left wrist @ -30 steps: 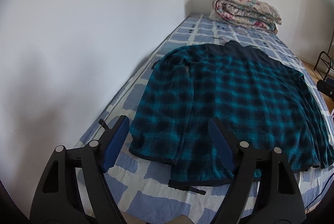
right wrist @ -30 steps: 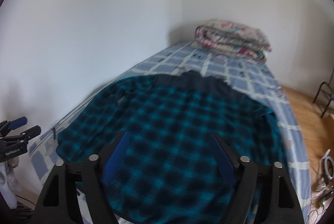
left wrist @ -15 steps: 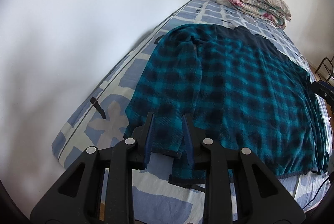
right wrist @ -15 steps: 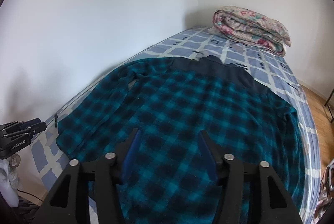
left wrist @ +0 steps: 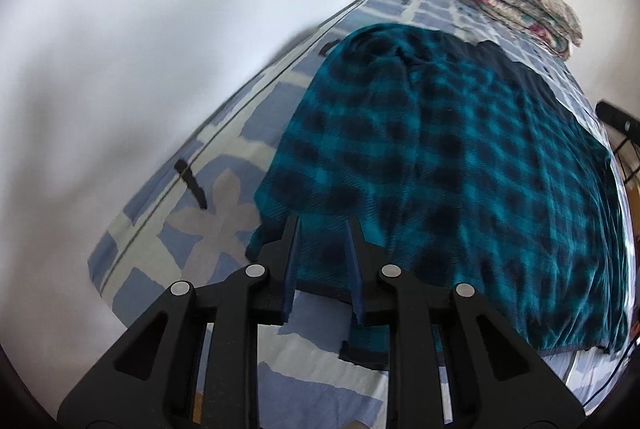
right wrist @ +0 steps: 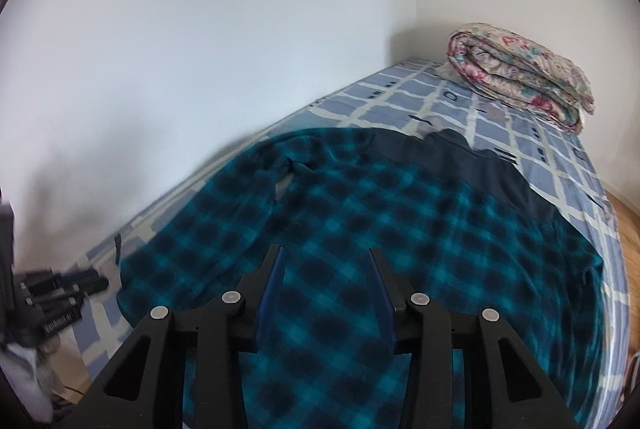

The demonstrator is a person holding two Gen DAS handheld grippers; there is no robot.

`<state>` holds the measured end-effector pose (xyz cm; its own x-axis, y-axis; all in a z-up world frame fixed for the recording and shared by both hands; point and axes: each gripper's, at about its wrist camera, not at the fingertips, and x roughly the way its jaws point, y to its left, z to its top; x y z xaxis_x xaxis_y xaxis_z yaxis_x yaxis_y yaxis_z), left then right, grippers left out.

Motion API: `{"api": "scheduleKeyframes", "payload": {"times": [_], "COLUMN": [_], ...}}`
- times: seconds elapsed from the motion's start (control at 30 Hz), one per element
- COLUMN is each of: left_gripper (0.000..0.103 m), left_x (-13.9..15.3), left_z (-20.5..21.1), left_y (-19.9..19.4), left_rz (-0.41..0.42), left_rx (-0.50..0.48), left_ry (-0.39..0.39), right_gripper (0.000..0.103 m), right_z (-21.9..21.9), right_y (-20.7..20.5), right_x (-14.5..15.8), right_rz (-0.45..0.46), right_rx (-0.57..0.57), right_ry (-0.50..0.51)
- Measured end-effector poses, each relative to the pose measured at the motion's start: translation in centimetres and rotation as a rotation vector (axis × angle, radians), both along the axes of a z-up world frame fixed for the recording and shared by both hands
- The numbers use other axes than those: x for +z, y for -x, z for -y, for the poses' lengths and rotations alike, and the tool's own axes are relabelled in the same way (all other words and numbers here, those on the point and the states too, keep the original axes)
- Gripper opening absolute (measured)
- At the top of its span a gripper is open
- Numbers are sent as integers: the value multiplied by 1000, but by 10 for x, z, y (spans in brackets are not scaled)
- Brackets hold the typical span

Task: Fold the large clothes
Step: 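Lower the left tool to the shirt's side edge at the hem and grasp it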

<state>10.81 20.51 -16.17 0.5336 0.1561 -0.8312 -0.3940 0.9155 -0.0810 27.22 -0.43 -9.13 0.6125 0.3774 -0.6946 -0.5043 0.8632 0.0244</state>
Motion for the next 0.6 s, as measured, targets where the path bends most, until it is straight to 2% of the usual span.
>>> {"api": "scheduleKeyframes", "payload": {"times": [0.1,0.13,0.17,0.2,0.33,0.43,0.6], "left_gripper": [41,45,55,58,58,58,58], "left_x": [-7,-9,-11,-14,-32,-46,-65], "left_z": [-17,-20,-23,-26,-38,-47,-55], "left_y": [-1,-3,-4,-5,-10,-11,-18], "left_rz": [-2,-5,-13,-19,-60,-87,-131], "left_rx": [36,36,37,43,57,72,81], "left_ry": [39,37,29,24,82,123,156], "right_gripper": [43,43,43,43,43,43,44], "right_z": [-14,-21,-29,-36,-70,-87,-116], "right_y": [-20,-28,-37,-43,-82,-111,-149], "right_x": [3,3,2,1,-8,-16,-31], "right_rz": [-19,-25,-35,-45,-141,-224,-310], "right_rx": [20,31,49,66,133,123,133], "right_ry": [-26,-30,-33,-35,-69,-120,-162]}}
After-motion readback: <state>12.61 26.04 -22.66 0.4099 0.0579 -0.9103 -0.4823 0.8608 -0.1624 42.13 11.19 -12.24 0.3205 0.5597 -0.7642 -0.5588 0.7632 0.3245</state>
